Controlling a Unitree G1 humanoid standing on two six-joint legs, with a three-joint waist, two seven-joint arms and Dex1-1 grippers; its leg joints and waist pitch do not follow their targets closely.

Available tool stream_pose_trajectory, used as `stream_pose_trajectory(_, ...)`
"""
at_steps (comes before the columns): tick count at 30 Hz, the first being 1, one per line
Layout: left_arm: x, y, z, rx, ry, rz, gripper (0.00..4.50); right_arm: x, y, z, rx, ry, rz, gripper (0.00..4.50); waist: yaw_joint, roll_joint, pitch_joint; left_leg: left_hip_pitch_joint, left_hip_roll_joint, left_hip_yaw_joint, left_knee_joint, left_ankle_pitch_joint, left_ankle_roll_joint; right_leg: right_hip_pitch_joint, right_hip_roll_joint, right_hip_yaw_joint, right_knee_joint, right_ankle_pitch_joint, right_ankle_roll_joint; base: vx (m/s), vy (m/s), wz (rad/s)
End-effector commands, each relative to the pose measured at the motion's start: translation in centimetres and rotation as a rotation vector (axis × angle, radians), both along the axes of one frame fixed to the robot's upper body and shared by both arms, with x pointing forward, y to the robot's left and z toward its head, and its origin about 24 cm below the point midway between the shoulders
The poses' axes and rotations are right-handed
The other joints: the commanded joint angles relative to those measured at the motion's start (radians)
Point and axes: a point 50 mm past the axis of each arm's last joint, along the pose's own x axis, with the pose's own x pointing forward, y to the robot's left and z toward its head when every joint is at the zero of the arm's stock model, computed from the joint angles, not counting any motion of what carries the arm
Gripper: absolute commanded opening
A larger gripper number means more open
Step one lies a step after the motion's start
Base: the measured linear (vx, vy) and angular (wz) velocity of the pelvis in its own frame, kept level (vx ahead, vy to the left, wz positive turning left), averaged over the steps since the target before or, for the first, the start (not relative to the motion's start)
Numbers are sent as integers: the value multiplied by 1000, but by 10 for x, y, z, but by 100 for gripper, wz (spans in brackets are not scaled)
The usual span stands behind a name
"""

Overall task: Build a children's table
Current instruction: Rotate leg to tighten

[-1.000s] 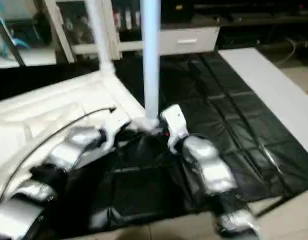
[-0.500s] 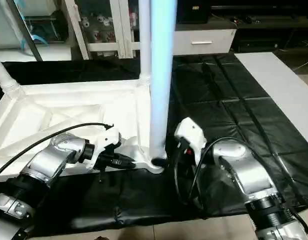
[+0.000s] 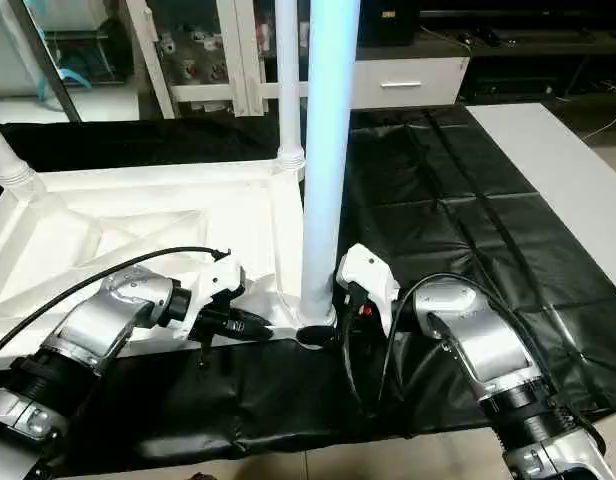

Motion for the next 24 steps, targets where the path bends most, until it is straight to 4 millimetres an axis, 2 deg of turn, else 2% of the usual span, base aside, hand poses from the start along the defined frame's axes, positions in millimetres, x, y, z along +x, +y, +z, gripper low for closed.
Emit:
stream_pose_trajectory(1,-9,-2,-11,16,68,-33,0,2,-1,2,-38,-11,24,347,0,-14,-50,14,60,-24,-64,-136,81,37,-45,32,-53,-32,-290,0,0,0)
stream_pose_trajectory(8,-9,-1,-11,20,69,-29,0,4,-2,0,-44,-8,30,280,1,-14,-52,14,60,-23,-60,-117,92,39,-45,32,-50,-7,-295,0,0,0)
stream_pose_trajectory(14,-10,-1,-11,19,72,-28,0,4,2,-1,-17,0,27,266,1,-15,-52,14,59,-23,-59,-117,97,40,-45,31,-49,-11,-298,0,0,0)
stream_pose_trajectory(17,-9,-2,-13,21,68,-13,0,8,6,-3,29,-5,-32,265,0,-13,-52,14,59,-23,-60,-127,92,38,-45,31,-51,-30,-298,0,0,0)
stream_pose_trajectory(18,-6,-4,-15,23,46,26,0,14,11,-6,61,-27,-123,265,-4,-14,-50,12,60,-23,-62,-137,85,37,-46,33,-53,-45,-298,0,0,0)
stream_pose_trajectory(19,2,-8,-17,35,-5,116,0,20,16,-10,77,-40,-214,265,-9,-13,-47,10,57,-25,-64,-167,64,36,-44,32,-56,-89,-289,0,0,0)
stream_pose_trajectory(20,5,-10,-18,39,-21,146,0,22,18,-11,79,-44,-241,265,-14,-13,-45,11,57,-25,-66,-187,51,33,-45,33,-61,-117,-285,0,0,0)
stream_pose_trajectory(21,11,-13,-19,45,-54,210,0,25,23,-14,89,-47,-295,265,-15,-16,-44,16,56,-28,-69,-230,23,33,-45,33,-68,-191,-265,0,0,0)
stream_pose_trajectory(22,15,-16,-20,47,-76,265,0,27,28,-17,99,-46,-334,264,-19,-14,-41,16,56,-28,-72,-260,3,29,-43,34,-72,-246,-247,0,0,0)
stream_pose_trajectory(24,21,-22,-20,38,-100,343,0,30,39,-20,116,-54,-400,264,-24,-17,-41,18,56,-33,-76,-289,-18,27,-43,35,-76,-287,-225,0,0,0)
